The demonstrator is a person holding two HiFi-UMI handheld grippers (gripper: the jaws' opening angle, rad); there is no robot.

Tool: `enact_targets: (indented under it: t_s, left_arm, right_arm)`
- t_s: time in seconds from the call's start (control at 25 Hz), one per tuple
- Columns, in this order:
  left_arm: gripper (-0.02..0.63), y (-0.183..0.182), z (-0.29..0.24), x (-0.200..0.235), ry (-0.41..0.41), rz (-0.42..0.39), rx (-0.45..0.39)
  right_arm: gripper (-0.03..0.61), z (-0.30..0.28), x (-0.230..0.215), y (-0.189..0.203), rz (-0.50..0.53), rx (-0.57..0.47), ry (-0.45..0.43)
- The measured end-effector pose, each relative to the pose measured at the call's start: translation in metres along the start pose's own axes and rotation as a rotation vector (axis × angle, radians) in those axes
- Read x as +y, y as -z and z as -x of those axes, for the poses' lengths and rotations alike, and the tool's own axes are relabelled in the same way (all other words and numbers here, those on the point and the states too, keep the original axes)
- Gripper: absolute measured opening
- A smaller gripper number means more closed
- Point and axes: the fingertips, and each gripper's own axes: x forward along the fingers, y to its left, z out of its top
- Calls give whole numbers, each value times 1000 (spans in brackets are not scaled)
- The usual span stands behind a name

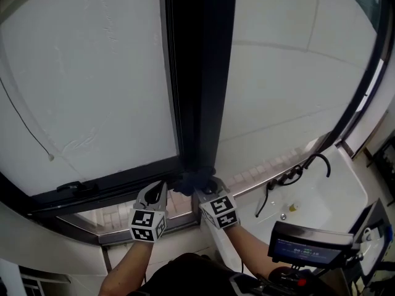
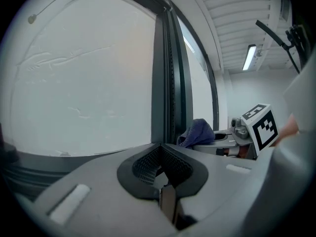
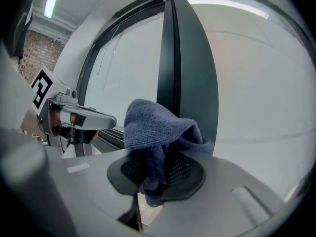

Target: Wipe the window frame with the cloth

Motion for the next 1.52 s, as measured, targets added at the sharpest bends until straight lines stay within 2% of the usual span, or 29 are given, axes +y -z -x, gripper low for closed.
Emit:
enact_targets:
  t_s: [0.16, 0.36, 0.56, 0.8, 1.52]
  left_arm:
    - [-6, 1, -3, -9, 4, 12, -4]
    - [-6, 5, 0, -7, -61, 31, -14]
    - [-6, 20, 5, 3, -119, 53, 16]
    - [-6, 25, 12, 18, -159, 66, 21]
    - [-6, 37, 79, 70, -249, 95, 29]
  right_arm:
    - [60, 13, -4, 2, 2, -11, -6]
    - [60, 12, -7, 5, 17, -14, -48]
    - [60, 0, 0, 13, 29, 8, -101]
    - [60, -18, 0, 20, 19, 30, -117]
    - [60, -53, 67, 14, 43, 30, -212]
